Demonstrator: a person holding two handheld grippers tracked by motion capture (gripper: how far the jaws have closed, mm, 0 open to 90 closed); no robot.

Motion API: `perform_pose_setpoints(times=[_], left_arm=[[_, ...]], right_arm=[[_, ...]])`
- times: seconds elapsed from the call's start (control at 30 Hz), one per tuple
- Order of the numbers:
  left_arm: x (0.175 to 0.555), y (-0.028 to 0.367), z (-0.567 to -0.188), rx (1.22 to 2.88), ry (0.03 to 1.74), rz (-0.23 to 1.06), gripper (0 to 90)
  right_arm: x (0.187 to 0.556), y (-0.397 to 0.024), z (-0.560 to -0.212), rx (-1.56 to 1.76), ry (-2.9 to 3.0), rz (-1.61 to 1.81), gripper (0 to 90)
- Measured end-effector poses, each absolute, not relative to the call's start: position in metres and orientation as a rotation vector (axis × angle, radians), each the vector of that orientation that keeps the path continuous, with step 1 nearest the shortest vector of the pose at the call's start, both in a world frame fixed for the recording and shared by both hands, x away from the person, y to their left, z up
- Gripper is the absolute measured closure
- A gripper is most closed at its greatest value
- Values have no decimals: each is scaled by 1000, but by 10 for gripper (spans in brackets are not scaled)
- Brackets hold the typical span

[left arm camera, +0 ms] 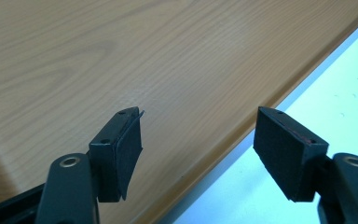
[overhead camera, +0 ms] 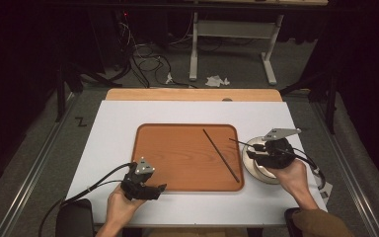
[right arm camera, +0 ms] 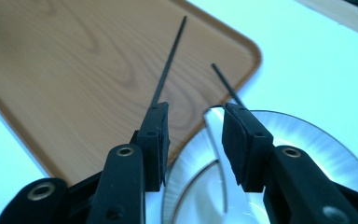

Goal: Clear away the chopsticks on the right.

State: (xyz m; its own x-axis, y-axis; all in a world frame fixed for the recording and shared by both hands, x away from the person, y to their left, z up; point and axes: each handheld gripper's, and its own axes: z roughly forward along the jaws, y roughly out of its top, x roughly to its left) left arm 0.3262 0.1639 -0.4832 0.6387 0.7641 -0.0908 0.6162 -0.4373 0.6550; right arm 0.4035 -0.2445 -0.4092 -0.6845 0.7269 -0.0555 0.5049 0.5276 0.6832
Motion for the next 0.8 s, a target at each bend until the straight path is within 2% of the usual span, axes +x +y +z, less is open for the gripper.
perform_pose_setpoints(times=[0.6,0.8], left_arm=[[327,164,-483,2186,1078,288,322],[327,164,-484,2191,1077,284,322]], right_arm=[[412,-288,-398,1123,2313,886,674],[417,-315,-399,1216,2237,886,695]])
